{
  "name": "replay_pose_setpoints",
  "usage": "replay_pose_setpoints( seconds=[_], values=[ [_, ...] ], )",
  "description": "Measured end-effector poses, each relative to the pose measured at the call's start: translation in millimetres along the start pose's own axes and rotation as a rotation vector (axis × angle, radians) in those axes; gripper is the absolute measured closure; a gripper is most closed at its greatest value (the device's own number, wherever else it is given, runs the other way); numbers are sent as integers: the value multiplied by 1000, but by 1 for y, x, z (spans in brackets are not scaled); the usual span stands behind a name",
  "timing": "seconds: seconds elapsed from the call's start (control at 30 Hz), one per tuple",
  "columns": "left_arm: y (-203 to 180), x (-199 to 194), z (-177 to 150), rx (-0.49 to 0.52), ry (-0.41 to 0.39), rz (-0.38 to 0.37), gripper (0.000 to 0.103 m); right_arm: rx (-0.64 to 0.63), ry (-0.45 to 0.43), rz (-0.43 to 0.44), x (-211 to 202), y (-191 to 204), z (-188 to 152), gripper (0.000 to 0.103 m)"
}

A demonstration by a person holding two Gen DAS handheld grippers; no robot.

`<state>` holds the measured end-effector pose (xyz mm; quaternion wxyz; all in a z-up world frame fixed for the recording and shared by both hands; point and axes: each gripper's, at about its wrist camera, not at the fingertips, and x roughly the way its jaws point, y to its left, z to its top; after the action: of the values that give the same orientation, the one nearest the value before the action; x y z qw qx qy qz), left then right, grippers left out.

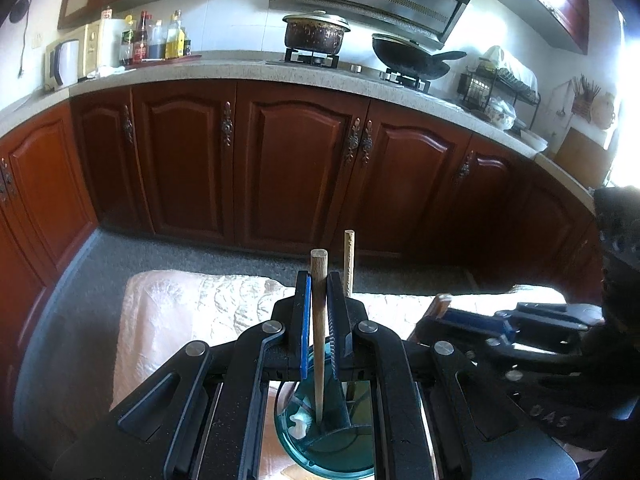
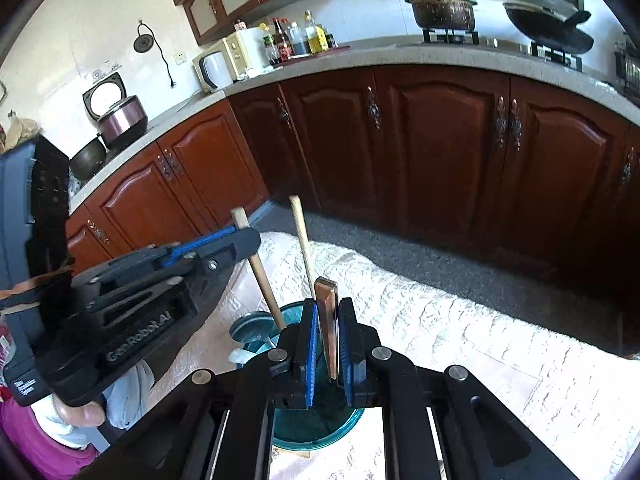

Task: Organize utensils
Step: 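Lower both held chopsticks into the teal-lidded cup and open both tools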

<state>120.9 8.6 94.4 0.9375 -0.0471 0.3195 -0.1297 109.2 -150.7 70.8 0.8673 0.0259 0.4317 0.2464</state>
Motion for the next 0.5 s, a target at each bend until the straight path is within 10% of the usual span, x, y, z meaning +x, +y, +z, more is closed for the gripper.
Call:
replay_pose_setpoints(
  seconds=[0.5],
  values=[
    [2, -8, -2, -23, 26, -41, 80, 71, -20, 34, -10, -10, -6, 73]
  ],
)
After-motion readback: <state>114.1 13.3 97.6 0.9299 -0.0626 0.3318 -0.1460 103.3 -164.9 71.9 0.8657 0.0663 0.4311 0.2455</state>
